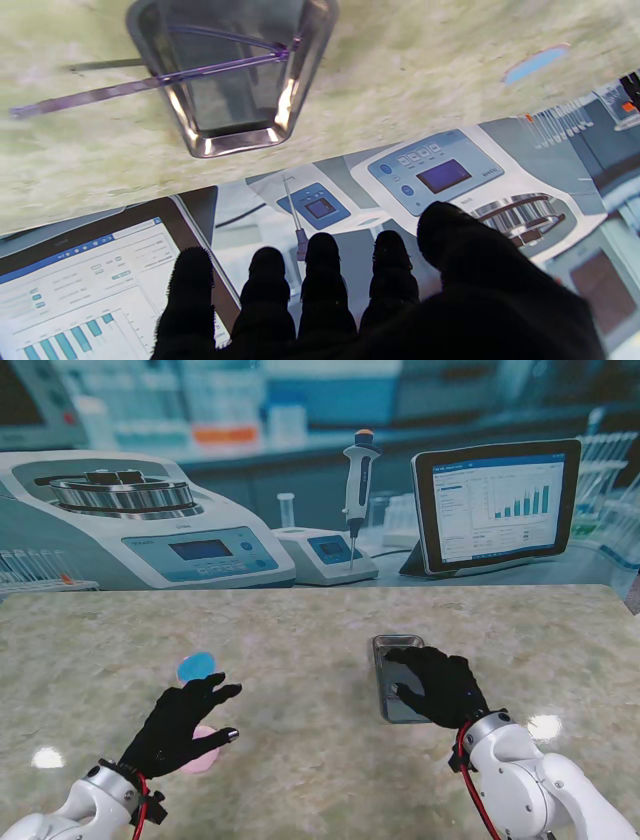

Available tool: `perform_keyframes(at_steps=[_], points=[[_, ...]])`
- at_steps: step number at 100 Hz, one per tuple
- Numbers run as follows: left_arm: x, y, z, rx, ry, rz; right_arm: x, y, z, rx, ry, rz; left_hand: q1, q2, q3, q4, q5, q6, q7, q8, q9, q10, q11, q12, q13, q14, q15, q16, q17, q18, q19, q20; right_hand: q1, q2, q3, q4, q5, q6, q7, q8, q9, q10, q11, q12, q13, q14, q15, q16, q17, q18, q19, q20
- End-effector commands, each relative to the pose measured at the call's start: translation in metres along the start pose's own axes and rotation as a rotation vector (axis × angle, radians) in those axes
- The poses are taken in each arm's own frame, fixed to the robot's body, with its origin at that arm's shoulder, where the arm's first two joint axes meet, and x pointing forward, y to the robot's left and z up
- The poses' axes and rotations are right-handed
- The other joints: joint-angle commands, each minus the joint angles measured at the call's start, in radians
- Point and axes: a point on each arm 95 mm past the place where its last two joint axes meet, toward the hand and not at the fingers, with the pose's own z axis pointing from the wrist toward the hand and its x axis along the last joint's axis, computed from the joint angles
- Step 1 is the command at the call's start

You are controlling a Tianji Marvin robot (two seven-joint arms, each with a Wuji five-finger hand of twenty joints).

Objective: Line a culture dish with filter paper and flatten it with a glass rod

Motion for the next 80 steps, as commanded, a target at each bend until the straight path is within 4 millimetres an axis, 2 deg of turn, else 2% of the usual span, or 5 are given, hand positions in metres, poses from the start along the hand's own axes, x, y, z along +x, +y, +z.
perform_keyframes(at_steps=[1,23,32,42,80], points=[[0.002,0.001,-0.002,-0.009,0.003,0.001,-0.009,-0.003,0.002,0.016,-0.029,-0.018,0.026,0.029,-0.026,0.042,0.004,0.012,-0.007,-0.001,-0.015,0.006,0.006,-0.009,-0.035,0.003,-0.019,-0.015,-0.018,0.011,-0.054,-0.024,-0.019,-0.019,0.030,-0.018,-0.021,0.005,0.030,-0.022,0.015,0.024,0.014,0.008,0.021,0.007,0.027,0.012,-0.008,0.021,0.047,-0.025],[0.003,0.000,-0.001,-0.003,0.016,0.011,-0.025,-0.002,0.010,0.036,-0.075,-0.083,0.026,0.029,-0.026,0.042,0.005,0.011,0.001,0.004,-0.015,0.006,0.011,-0.007,-0.035,0.001,-0.019,-0.017,-0.017,0.010,-0.053,-0.028,-0.034,-0.050,0.011,-0.072,0.018,0.049,0.104,-0.016,0.048,0.045,0.068,0.042,0.058,0.030,0.082,0.038,0.017,0.023,0.118,-0.037],[0.004,0.000,-0.001,-0.007,0.021,0.005,-0.031,-0.003,0.014,0.047,-0.095,-0.106,0.025,0.029,-0.026,0.042,0.004,0.010,0.002,0.005,-0.015,0.006,0.011,-0.007,-0.034,0.002,-0.018,-0.017,-0.017,0.010,-0.054,-0.029,-0.038,-0.057,0.018,-0.085,0.031,0.037,0.146,0.005,0.050,0.063,0.101,0.069,0.069,0.048,0.119,0.061,0.028,0.025,0.152,-0.039],[0.004,0.000,-0.002,-0.008,0.022,0.002,-0.038,-0.003,0.018,0.066,-0.114,-0.130,0.026,0.029,-0.026,0.042,0.005,0.011,0.004,0.006,-0.014,0.006,0.012,-0.007,-0.035,0.002,-0.019,-0.018,-0.017,0.011,-0.053,-0.031,-0.037,-0.057,0.023,-0.089,0.050,0.006,0.177,0.026,0.057,0.079,0.117,0.083,0.079,0.064,0.146,0.078,0.040,0.026,0.175,-0.035],[0.000,-0.003,-0.004,0.000,0.018,-0.005,-0.059,-0.007,0.030,0.137,-0.179,-0.204,0.027,0.028,-0.026,0.042,0.006,0.011,0.006,0.007,-0.014,0.006,0.014,-0.006,-0.036,0.002,-0.018,-0.018,-0.017,0.011,-0.053,-0.035,-0.028,-0.061,0.067,-0.072,0.063,0.032,0.182,0.030,0.105,0.093,0.142,0.099,0.116,0.078,0.183,0.095,0.068,0.030,0.213,-0.028]])
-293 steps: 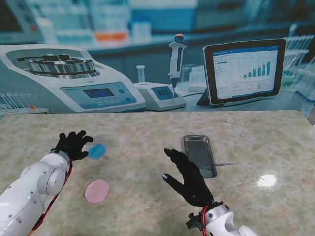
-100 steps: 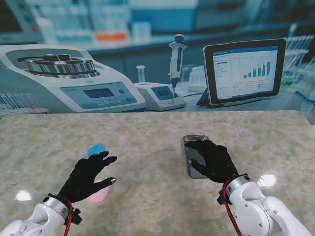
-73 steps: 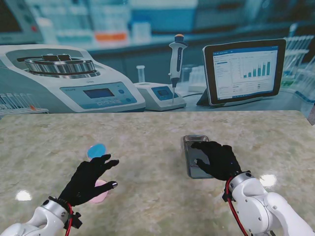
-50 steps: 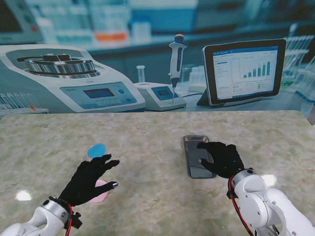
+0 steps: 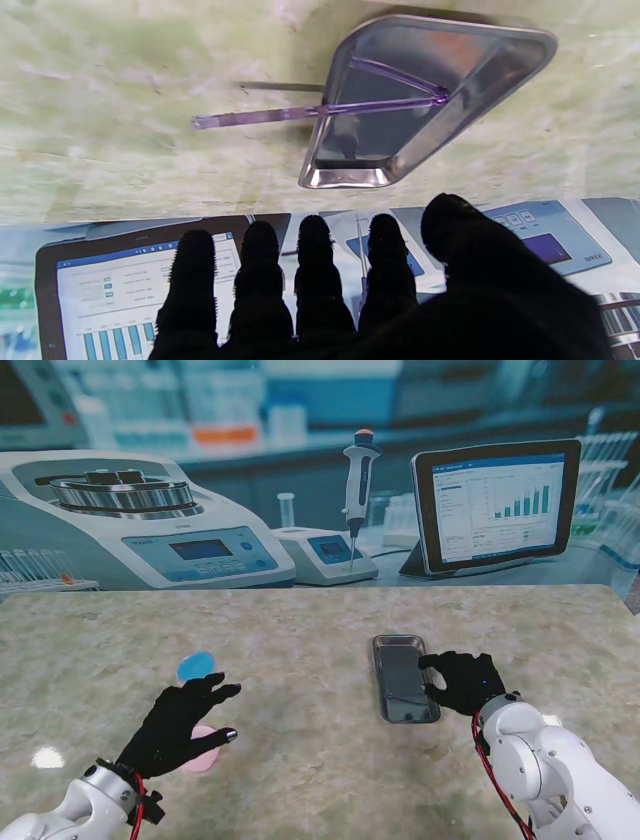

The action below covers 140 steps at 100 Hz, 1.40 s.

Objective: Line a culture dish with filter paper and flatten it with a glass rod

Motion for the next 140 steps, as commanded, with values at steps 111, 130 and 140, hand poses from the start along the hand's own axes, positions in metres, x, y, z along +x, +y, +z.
perform_keyframes(at_steps=[111,130,140], points=[[0.002,-0.001,-0.004,0.002,-0.003,0.005,-0.025,-0.024,0.025,0.114,-0.051,-0.174,0.030,0.026,-0.023,0.041,0.013,0.017,0.014,0.012,-0.012,0.007,0.007,-0.005,-0.035,0.001,-0.018,-0.011,-0.018,0.008,-0.051,-0.029,-0.013,-0.197,0.260,-0.074,0.119,0.092,0.096,-0.001,0.149,0.042,0.114,0.062,0.198,0.055,0.164,0.074,0.187,0.028,0.233,0.083],[0.003,-0.001,-0.005,0.005,-0.003,0.006,-0.025,-0.025,0.027,0.119,-0.054,-0.179,0.029,0.026,-0.024,0.041,0.015,0.016,0.015,0.013,-0.012,0.007,0.008,-0.005,-0.037,0.000,-0.019,-0.012,-0.017,0.006,-0.051,-0.030,-0.015,-0.203,0.266,-0.078,0.159,0.087,0.134,0.005,0.169,0.045,0.149,0.085,0.212,0.058,0.193,0.094,0.205,0.026,0.260,0.108],[0.002,-0.001,-0.005,0.007,-0.005,0.006,-0.025,-0.026,0.027,0.118,-0.054,-0.184,0.030,0.025,-0.024,0.041,0.015,0.016,0.015,0.013,-0.012,0.006,0.008,-0.005,-0.037,-0.001,-0.019,-0.012,-0.018,0.007,-0.051,-0.030,-0.014,-0.213,0.272,-0.082,0.186,0.084,0.162,0.015,0.184,0.047,0.169,0.101,0.225,0.060,0.214,0.107,0.218,0.026,0.275,0.124]])
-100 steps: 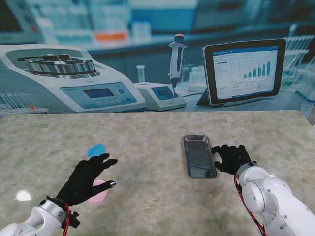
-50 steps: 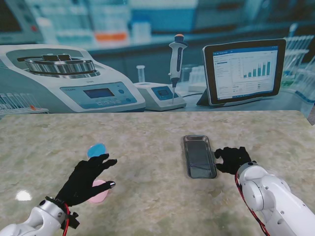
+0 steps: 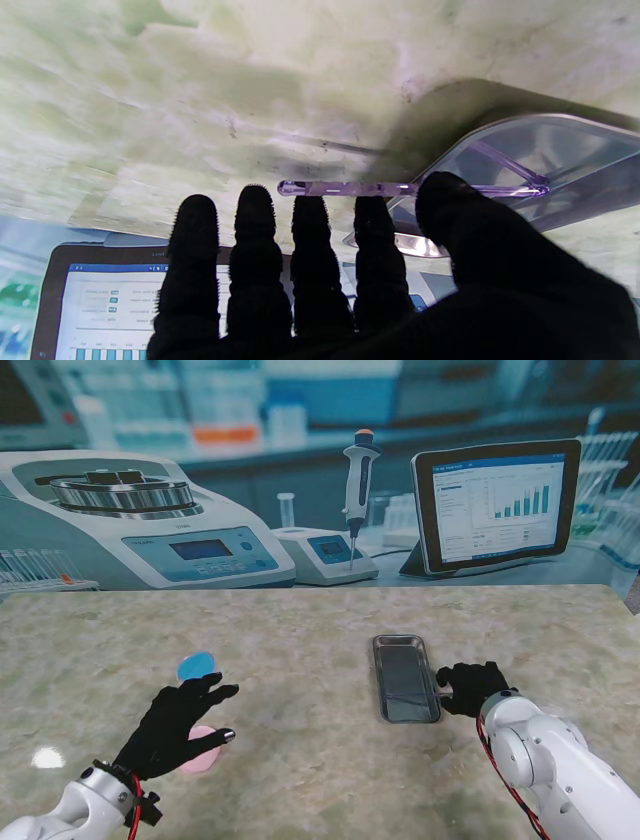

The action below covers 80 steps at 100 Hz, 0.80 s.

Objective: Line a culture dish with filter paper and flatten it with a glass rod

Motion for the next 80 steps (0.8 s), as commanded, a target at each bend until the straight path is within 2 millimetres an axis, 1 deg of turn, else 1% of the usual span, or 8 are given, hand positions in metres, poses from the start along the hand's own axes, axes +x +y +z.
perform_keyframes(at_steps=[1,30,35,42,47,64,72,80], points=[[0.0024,0.0007,-0.0014,-0.001,-0.001,-0.003,0.0005,-0.0045,-0.0002,0.011,-0.001,-0.006,0.030,0.025,-0.022,0.041,0.007,0.016,0.013,0.011,-0.012,0.006,0.006,-0.005,-0.037,-0.001,-0.019,-0.011,-0.018,0.007,-0.051,-0.020,0.013,-0.045,0.038,-0.028,0.033,-0.013,0.012,0.013,0.020,0.016,0.025,0.020,0.038,0.018,0.038,0.018,0.010,0.013,0.045,0.026],[0.0020,0.0007,-0.0020,-0.002,-0.002,-0.002,0.0001,-0.0058,0.0009,0.012,0.002,-0.025,0.033,0.023,-0.022,0.041,0.011,0.019,0.015,0.012,-0.012,0.008,0.006,-0.005,-0.040,-0.001,-0.019,-0.011,-0.017,0.007,-0.051,-0.021,0.032,-0.076,0.059,-0.041,0.081,-0.042,0.043,0.022,0.045,0.010,0.047,0.042,0.064,0.021,0.077,0.042,0.034,0.011,0.071,0.049],[0.0019,0.0008,-0.0021,-0.002,-0.003,-0.001,0.0002,-0.0061,0.0012,0.012,0.002,-0.029,0.033,0.023,-0.022,0.040,0.012,0.019,0.015,0.012,-0.012,0.007,0.006,-0.005,-0.040,-0.001,-0.019,-0.011,-0.018,0.008,-0.051,-0.021,0.042,-0.088,0.064,-0.051,0.086,-0.047,0.050,0.020,0.050,0.009,0.051,0.046,0.069,0.019,0.080,0.045,0.037,0.010,0.074,0.053],[0.0018,0.0008,-0.0023,-0.002,-0.004,-0.001,0.0002,-0.0065,0.0017,0.011,0.003,-0.034,0.033,0.023,-0.023,0.040,0.012,0.021,0.015,0.012,-0.012,0.007,0.006,-0.005,-0.039,-0.001,-0.019,-0.011,-0.018,0.007,-0.051,-0.022,0.056,-0.103,0.072,-0.086,0.087,-0.056,0.081,0.000,0.057,0.007,0.057,0.058,0.076,0.017,0.089,0.054,0.045,0.008,0.079,0.065],[0.0017,0.0010,-0.0024,-0.002,-0.004,-0.001,0.0002,-0.0067,0.0022,0.009,0.003,-0.037,0.033,0.024,-0.023,0.040,0.013,0.019,0.015,0.012,-0.012,0.006,0.006,-0.005,-0.040,-0.001,-0.019,-0.011,-0.017,0.007,-0.051,-0.022,0.063,-0.112,0.073,-0.092,0.091,-0.060,0.092,-0.003,0.063,0.003,0.061,0.062,0.082,0.017,0.093,0.057,0.050,0.007,0.081,0.068],[0.0017,0.0014,-0.0029,-0.007,-0.004,0.000,0.0005,-0.0078,0.0046,-0.004,0.002,-0.034,0.032,0.025,-0.024,0.040,0.015,0.018,0.015,0.012,-0.012,0.006,0.006,-0.005,-0.040,-0.002,-0.019,-0.012,-0.017,0.007,-0.052,-0.023,0.084,-0.141,0.072,-0.140,0.097,-0.076,0.207,-0.016,0.094,0.001,0.099,0.093,0.113,0.016,0.130,0.078,0.071,0.005,0.102,0.087],[0.0016,0.0014,-0.0029,-0.007,-0.005,0.000,0.0005,-0.0080,0.0060,-0.013,0.003,-0.032,0.033,0.025,-0.023,0.040,0.016,0.020,0.016,0.013,-0.012,0.006,0.006,-0.005,-0.040,-0.002,-0.019,-0.012,-0.017,0.007,-0.052,-0.023,0.100,-0.157,0.069,-0.156,0.104,-0.095,0.279,-0.030,0.115,0.000,0.113,0.109,0.133,0.017,0.148,0.087,0.084,0.005,0.112,0.094],[0.0012,0.0012,-0.0032,-0.007,-0.006,0.002,0.0004,-0.0079,0.0076,-0.022,0.005,-0.031,0.034,0.025,-0.023,0.040,0.018,0.022,0.016,0.013,-0.012,0.007,0.007,-0.005,-0.041,-0.002,-0.019,-0.012,-0.017,0.006,-0.052,-0.024,0.118,-0.171,0.062,-0.166,0.115,-0.119,0.339,-0.017,0.138,-0.006,0.130,0.122,0.152,0.016,0.164,0.095,0.097,0.005,0.123,0.099]])
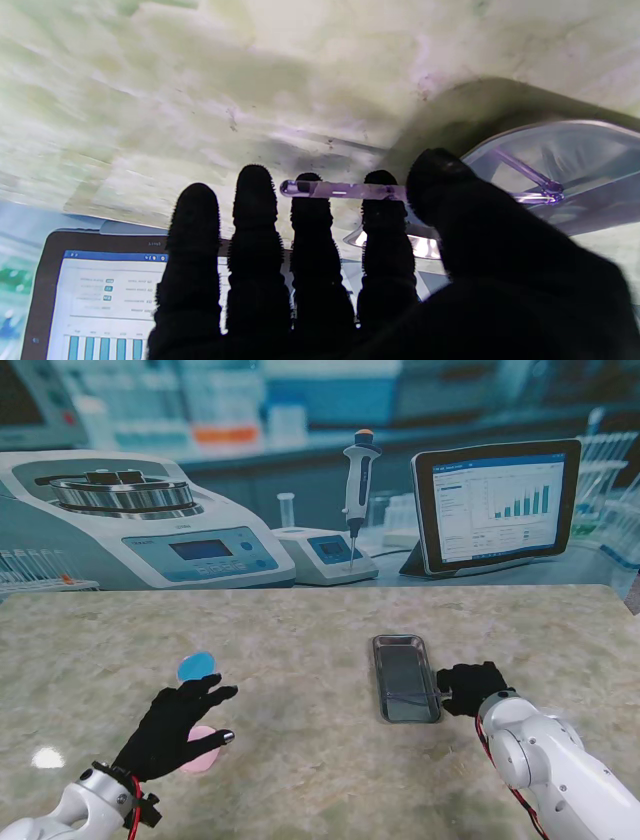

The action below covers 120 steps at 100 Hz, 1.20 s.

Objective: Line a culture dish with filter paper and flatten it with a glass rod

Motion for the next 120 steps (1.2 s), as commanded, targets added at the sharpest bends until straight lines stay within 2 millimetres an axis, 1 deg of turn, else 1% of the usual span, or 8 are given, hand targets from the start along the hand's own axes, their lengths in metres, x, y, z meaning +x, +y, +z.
perform_keyframes(at_steps=[1,19,26,37,66,82,94,120], points=[[0.0014,0.0003,-0.0015,-0.004,-0.002,0.001,0.0008,-0.0037,0.0010,0.006,0.002,0.004,0.023,0.025,-0.021,0.040,0.016,0.013,0.016,0.012,-0.012,0.007,0.006,-0.005,-0.041,-0.002,-0.020,-0.011,-0.017,0.006,-0.050,-0.023,0.031,-0.052,0.020,-0.034,0.026,-0.036,0.060,0.001,0.026,-0.005,0.029,0.021,0.041,0.015,0.045,0.024,0.011,0.005,0.045,0.023],[0.0009,0.0000,-0.0020,-0.002,-0.004,0.003,0.0008,-0.0034,0.0033,0.000,0.004,0.003,0.023,0.025,-0.022,0.040,0.018,0.013,0.016,0.012,-0.012,0.007,0.006,-0.005,-0.041,-0.003,-0.020,-0.011,-0.017,0.007,-0.050,-0.024,0.048,-0.046,0.020,-0.041,0.095,-0.071,0.126,0.029,0.083,-0.020,0.054,0.038,0.086,0.016,0.071,0.036,0.037,0.005,0.062,0.030],[0.0007,0.0001,-0.0021,-0.003,-0.005,0.003,0.0007,-0.0036,0.0040,-0.001,0.005,0.002,0.023,0.025,-0.021,0.040,0.019,0.013,0.016,0.012,-0.012,0.007,0.007,-0.005,-0.042,-0.003,-0.020,-0.011,-0.017,0.006,-0.051,-0.024,0.052,-0.045,0.018,-0.044,0.115,-0.082,0.139,0.038,0.090,-0.016,0.059,0.045,0.092,0.015,0.078,0.040,0.041,0.003,0.066,0.032],[0.0006,0.0004,-0.0021,-0.005,-0.007,0.004,0.0003,-0.0044,0.0053,-0.007,0.006,0.004,0.024,0.025,-0.021,0.040,0.019,0.013,0.016,0.012,-0.012,0.008,0.007,-0.005,-0.042,-0.002,-0.020,-0.011,-0.017,0.007,-0.051,-0.024,0.061,-0.044,0.022,-0.045,0.123,-0.091,0.143,0.044,0.094,-0.025,0.063,0.052,0.097,0.014,0.083,0.044,0.044,0.002,0.069,0.034],[0.0004,0.0005,-0.0017,-0.006,-0.010,0.005,-0.0002,-0.0058,0.0070,-0.019,0.010,0.006,0.024,0.025,-0.022,0.040,0.021,0.013,0.016,0.013,-0.011,0.008,0.008,-0.005,-0.041,-0.001,-0.019,-0.011,-0.017,0.007,-0.050,-0.025,0.120,-0.036,0.052,-0.039,0.169,-0.132,0.151,0.054,0.116,-0.017,0.063,0.070,0.108,0.011,0.087,0.047,0.045,0.002,0.073,0.039],[0.0007,0.0011,-0.0012,-0.008,-0.010,0.004,0.0005,-0.0049,0.0071,-0.029,0.015,0.011,0.024,0.026,-0.022,0.040,0.021,0.012,0.016,0.013,-0.011,0.007,0.008,-0.005,-0.042,-0.003,-0.020,-0.012,-0.017,0.007,-0.050,-0.025,0.133,-0.024,0.054,-0.037,0.185,-0.137,0.150,0.056,0.123,-0.008,0.056,0.079,0.112,0.012,0.088,0.049,0.045,0.002,0.075,0.042],[0.0006,0.0012,-0.0010,-0.008,-0.010,0.003,0.0005,-0.0035,0.0066,-0.040,0.016,0.020,0.023,0.027,-0.022,0.040,0.021,0.013,0.017,0.013,-0.010,0.008,0.009,-0.005,-0.042,-0.002,-0.020,-0.012,-0.017,0.006,-0.050,-0.025,0.147,-0.002,0.048,-0.036,0.199,-0.128,0.147,0.055,0.138,-0.015,0.049,0.082,0.117,0.014,0.089,0.049,0.045,0.002,0.076,0.045],[-0.0001,0.0021,-0.0009,-0.010,-0.015,-0.001,0.0001,-0.0007,0.0047,-0.058,0.014,0.051,0.022,0.028,-0.022,0.040,0.022,0.012,0.016,0.013,-0.010,0.009,0.010,-0.005,-0.043,-0.003,-0.020,-0.012,-0.017,0.006,-0.050,-0.026,0.204,0.059,-0.004,-0.035,0.228,-0.098,0.134,0.058,0.187,-0.024,0.018,0.079,0.151,0.014,0.092,0.048,0.067,0.000,0.083,0.049]])
